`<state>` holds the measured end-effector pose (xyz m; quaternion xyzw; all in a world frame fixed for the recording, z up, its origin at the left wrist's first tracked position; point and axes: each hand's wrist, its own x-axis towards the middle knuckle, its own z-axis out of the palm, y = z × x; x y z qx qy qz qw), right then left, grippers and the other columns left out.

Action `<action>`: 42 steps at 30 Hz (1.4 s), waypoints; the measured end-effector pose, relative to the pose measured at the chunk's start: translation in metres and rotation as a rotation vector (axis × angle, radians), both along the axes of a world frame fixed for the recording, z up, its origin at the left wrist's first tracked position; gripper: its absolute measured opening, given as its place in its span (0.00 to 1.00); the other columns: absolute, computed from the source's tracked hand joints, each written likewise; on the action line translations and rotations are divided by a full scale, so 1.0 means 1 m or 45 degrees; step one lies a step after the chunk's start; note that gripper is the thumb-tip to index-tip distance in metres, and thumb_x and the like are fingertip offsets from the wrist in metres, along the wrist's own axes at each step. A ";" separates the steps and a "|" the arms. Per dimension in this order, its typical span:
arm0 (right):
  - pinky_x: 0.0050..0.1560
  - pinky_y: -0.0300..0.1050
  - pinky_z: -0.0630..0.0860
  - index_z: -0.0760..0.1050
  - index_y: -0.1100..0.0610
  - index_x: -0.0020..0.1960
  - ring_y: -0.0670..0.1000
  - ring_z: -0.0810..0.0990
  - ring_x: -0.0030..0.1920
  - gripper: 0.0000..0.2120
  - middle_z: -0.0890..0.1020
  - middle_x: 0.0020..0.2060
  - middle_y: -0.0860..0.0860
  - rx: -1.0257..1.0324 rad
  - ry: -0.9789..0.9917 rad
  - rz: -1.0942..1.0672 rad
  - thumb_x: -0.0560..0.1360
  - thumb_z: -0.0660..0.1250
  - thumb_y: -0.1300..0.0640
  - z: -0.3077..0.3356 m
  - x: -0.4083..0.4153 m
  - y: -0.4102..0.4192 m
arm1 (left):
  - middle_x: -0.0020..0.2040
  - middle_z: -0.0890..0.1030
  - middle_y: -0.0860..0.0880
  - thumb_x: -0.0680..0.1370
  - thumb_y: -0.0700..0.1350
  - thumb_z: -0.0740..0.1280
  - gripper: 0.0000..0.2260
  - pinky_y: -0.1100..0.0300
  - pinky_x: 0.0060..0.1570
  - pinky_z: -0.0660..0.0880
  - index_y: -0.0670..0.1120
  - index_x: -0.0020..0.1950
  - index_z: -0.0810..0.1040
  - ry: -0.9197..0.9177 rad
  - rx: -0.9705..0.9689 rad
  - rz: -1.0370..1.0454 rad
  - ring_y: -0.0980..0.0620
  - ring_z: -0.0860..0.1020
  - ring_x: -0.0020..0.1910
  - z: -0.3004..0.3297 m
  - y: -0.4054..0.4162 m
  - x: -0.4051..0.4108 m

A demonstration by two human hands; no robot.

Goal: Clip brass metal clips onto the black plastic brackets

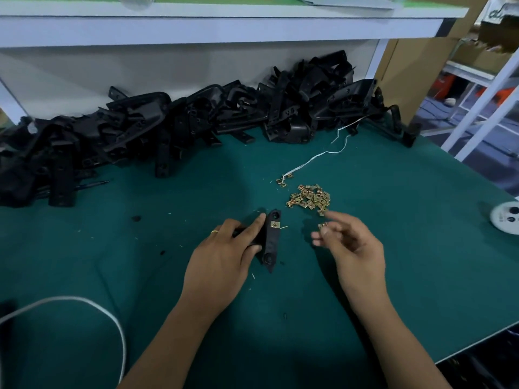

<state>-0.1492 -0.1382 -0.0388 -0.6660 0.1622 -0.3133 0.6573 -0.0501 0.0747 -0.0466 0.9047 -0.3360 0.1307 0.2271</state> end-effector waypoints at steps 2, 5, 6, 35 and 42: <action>0.48 0.45 0.85 0.84 0.60 0.56 0.61 0.88 0.47 0.08 0.87 0.45 0.58 0.169 -0.030 0.028 0.78 0.72 0.66 -0.001 -0.009 0.021 | 0.53 0.76 0.53 0.82 0.54 0.61 0.23 0.59 0.36 0.75 0.57 0.78 0.70 -0.030 -0.031 -0.028 0.51 0.78 0.45 0.001 -0.001 -0.001; 0.45 0.47 0.85 0.85 0.61 0.53 0.63 0.88 0.46 0.07 0.87 0.45 0.62 0.378 -0.032 0.094 0.76 0.73 0.63 -0.003 -0.022 0.055 | 0.53 0.76 0.52 0.82 0.52 0.63 0.23 0.57 0.33 0.77 0.57 0.78 0.69 -0.029 -0.107 -0.058 0.51 0.78 0.44 0.001 -0.001 -0.002; 0.44 0.47 0.85 0.85 0.61 0.52 0.64 0.88 0.45 0.06 0.87 0.44 0.63 0.421 -0.028 0.116 0.76 0.72 0.62 -0.003 -0.025 0.064 | 0.53 0.76 0.52 0.82 0.51 0.63 0.24 0.55 0.33 0.78 0.58 0.79 0.68 -0.022 -0.126 -0.068 0.51 0.78 0.44 0.001 0.000 -0.002; 0.44 0.50 0.85 0.84 0.57 0.45 0.63 0.88 0.45 0.07 0.87 0.41 0.63 0.374 0.167 0.250 0.77 0.72 0.55 0.010 -0.037 0.074 | 0.55 0.79 0.50 0.82 0.50 0.67 0.23 0.51 0.43 0.81 0.56 0.78 0.71 -0.154 -0.075 -0.313 0.49 0.80 0.48 0.006 -0.004 -0.014; 0.27 0.48 0.81 0.80 0.59 0.38 0.64 0.84 0.28 0.08 0.84 0.33 0.66 0.441 -0.059 -0.509 0.75 0.66 0.60 0.021 -0.147 0.033 | 0.54 0.74 0.59 0.85 0.56 0.55 0.21 0.55 0.52 0.72 0.59 0.78 0.69 0.102 -0.323 -0.158 0.56 0.74 0.53 0.008 0.005 -0.011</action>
